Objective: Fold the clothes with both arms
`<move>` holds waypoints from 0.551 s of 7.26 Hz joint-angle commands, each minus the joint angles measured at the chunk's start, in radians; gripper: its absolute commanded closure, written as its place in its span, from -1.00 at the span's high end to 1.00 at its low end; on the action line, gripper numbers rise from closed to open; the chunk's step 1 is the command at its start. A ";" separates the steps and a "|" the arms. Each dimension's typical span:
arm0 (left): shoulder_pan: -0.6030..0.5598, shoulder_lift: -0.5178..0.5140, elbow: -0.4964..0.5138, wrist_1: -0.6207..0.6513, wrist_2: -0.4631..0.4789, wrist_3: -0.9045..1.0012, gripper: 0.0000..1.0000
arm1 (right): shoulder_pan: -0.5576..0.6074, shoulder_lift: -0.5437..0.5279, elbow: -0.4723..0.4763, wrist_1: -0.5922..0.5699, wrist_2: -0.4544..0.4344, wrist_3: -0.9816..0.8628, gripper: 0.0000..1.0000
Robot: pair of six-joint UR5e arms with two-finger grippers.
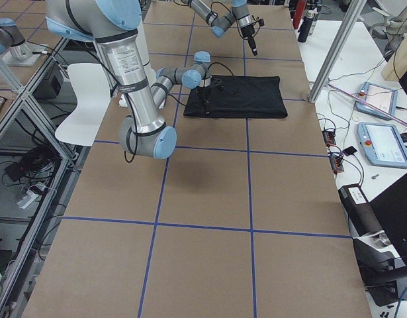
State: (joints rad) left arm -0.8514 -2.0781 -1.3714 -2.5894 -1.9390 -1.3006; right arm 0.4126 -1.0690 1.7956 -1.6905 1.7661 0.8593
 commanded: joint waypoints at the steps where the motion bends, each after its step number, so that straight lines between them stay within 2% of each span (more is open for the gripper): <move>1: 0.000 0.000 0.000 0.000 0.000 0.000 1.00 | -0.006 -0.008 -0.001 -0.001 0.003 -0.002 0.99; 4: 0.000 0.000 0.000 0.000 0.000 0.000 1.00 | -0.005 -0.023 -0.005 -0.002 0.003 -0.008 0.99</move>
State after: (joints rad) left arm -0.8514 -2.0785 -1.3714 -2.5894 -1.9390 -1.3008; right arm 0.4071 -1.0873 1.7926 -1.6919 1.7696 0.8549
